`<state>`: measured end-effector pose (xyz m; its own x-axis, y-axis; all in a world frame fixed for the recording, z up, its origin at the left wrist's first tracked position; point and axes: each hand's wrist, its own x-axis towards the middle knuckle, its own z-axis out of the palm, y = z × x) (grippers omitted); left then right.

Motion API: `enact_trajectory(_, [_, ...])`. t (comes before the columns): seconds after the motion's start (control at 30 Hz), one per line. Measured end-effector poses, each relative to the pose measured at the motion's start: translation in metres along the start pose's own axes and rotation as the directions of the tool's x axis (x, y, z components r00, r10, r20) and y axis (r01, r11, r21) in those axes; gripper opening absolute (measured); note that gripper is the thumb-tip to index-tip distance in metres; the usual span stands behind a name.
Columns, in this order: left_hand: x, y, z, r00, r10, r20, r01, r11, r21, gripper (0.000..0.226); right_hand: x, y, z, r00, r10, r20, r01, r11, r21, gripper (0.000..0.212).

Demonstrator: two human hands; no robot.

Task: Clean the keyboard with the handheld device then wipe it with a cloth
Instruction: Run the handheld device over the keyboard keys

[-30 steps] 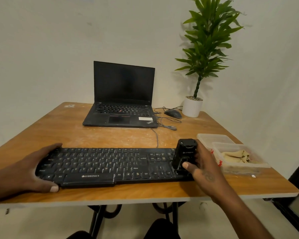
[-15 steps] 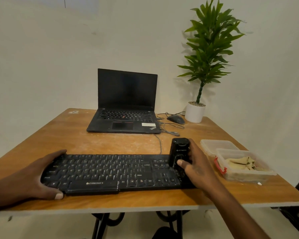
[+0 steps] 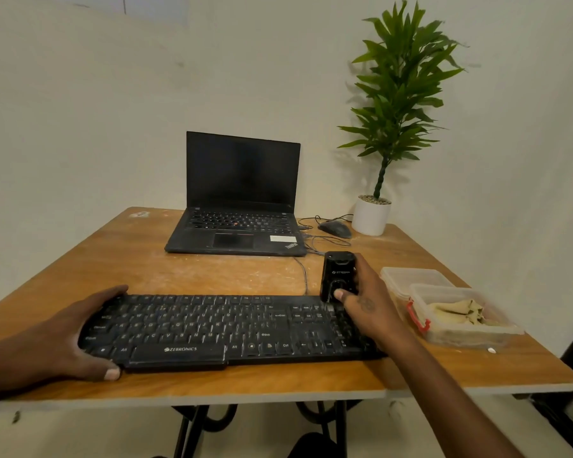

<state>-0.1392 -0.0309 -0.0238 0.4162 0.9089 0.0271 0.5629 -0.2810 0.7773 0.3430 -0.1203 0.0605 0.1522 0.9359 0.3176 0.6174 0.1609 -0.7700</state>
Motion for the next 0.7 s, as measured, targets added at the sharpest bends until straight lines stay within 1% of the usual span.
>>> enact_trajectory(0.13, [0.002,-0.002,-0.001,1.000,0.018,-0.010,-0.018,1.000,0.006,0.134,-0.001,-0.004,0.002,1.000,0.019,-0.006,-0.019,1.000,0.010,0.052])
enact_trajectory(0.33, [0.003,-0.004,0.001,0.999,0.037,-0.023,-0.037,0.999,-0.008,0.133,-0.062,-0.008,-0.011,0.999,0.031,0.038,-0.035,0.994,0.104,0.055])
enact_trajectory(0.4, [0.003,-0.004,0.002,0.999,0.030,-0.030,-0.031,0.999,-0.010,0.133,-0.070,-0.006,-0.012,0.999,0.024,0.047,-0.029,0.993,0.117,0.056])
enact_trajectory(0.5, [0.004,-0.003,0.001,0.999,0.026,-0.033,-0.026,1.000,-0.008,0.135,-0.057,-0.005,-0.007,0.998,0.016,0.053,-0.020,0.996,0.085,0.056])
enact_trajectory(0.63, [0.003,-0.001,0.000,1.000,0.019,-0.009,-0.019,1.000,-0.010,0.135,-0.019,-0.008,0.006,0.999,-0.032,0.044,0.031,0.999,0.017,0.057])
enact_trajectory(0.7, [0.003,-0.001,0.000,1.000,0.016,-0.002,-0.016,1.000,-0.017,0.134,0.000,-0.009,0.014,0.999,-0.032,0.036,0.032,0.999,0.004,0.054])
